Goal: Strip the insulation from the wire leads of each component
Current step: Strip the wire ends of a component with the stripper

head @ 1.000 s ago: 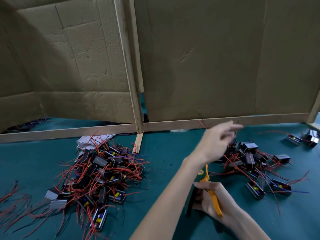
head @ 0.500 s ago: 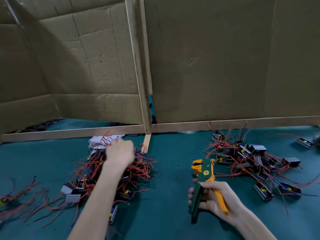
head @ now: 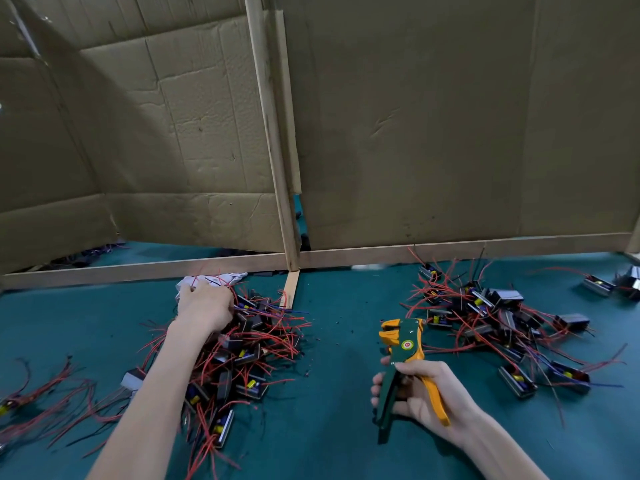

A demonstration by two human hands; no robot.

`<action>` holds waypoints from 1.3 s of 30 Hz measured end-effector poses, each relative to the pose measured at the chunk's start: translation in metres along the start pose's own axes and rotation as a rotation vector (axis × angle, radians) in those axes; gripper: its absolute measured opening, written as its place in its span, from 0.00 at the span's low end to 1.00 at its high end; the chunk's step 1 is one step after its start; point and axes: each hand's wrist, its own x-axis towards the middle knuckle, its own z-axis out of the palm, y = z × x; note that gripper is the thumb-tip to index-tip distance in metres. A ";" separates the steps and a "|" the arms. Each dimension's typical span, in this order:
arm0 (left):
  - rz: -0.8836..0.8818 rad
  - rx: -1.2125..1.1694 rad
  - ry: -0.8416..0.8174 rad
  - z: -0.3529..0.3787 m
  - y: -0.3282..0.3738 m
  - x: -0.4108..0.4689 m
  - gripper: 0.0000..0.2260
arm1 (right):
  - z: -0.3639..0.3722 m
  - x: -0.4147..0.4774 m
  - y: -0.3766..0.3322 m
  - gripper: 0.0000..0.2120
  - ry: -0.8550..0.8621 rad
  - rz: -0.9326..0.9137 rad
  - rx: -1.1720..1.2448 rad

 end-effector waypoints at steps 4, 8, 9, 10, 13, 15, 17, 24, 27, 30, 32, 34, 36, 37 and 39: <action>0.059 -0.318 0.176 -0.009 -0.005 -0.007 0.07 | -0.001 0.001 0.000 0.16 -0.001 0.001 0.005; 0.234 -0.814 0.444 -0.033 0.017 -0.029 0.05 | -0.003 0.003 0.001 0.18 0.003 -0.010 0.003; 0.295 -0.937 0.483 -0.039 0.028 -0.037 0.05 | -0.004 0.004 0.002 0.18 0.005 -0.015 0.011; 0.365 -1.040 0.494 -0.042 0.039 -0.043 0.05 | -0.004 0.005 0.002 0.18 0.007 -0.023 0.019; 0.566 -1.256 0.352 -0.030 0.080 -0.057 0.07 | -0.005 0.006 0.003 0.18 0.024 -0.072 0.047; 0.616 -1.332 0.211 -0.007 0.107 -0.062 0.07 | -0.006 0.008 0.003 0.17 0.038 -0.118 0.058; 0.606 -1.290 0.115 0.020 0.125 -0.065 0.06 | -0.007 0.008 0.002 0.15 0.043 -0.149 0.056; 0.489 -1.136 0.005 0.050 0.126 -0.056 0.18 | -0.008 0.009 0.002 0.13 0.042 -0.173 0.044; 0.305 -1.145 0.144 0.046 0.135 -0.048 0.10 | -0.008 0.008 0.003 0.17 0.033 -0.178 0.020; 0.288 -1.080 0.064 0.047 0.147 -0.040 0.09 | -0.008 0.006 0.004 0.19 0.025 -0.181 0.005; 0.354 -1.063 -0.005 0.049 0.158 -0.036 0.11 | -0.008 0.006 0.003 0.17 0.023 -0.179 0.007; 0.385 -1.068 0.002 0.047 0.168 -0.036 0.06 | -0.007 0.004 0.003 0.16 0.023 -0.178 0.012; 0.376 -1.151 0.000 0.048 0.173 -0.034 0.03 | -0.007 0.003 0.002 0.16 0.017 -0.179 0.011; 0.366 -1.225 -0.015 0.049 0.173 -0.033 0.04 | -0.007 0.003 0.002 0.17 0.012 -0.180 0.008; 0.362 -1.429 -0.065 0.051 0.170 -0.032 0.05 | -0.007 0.002 0.001 0.19 0.007 -0.181 0.002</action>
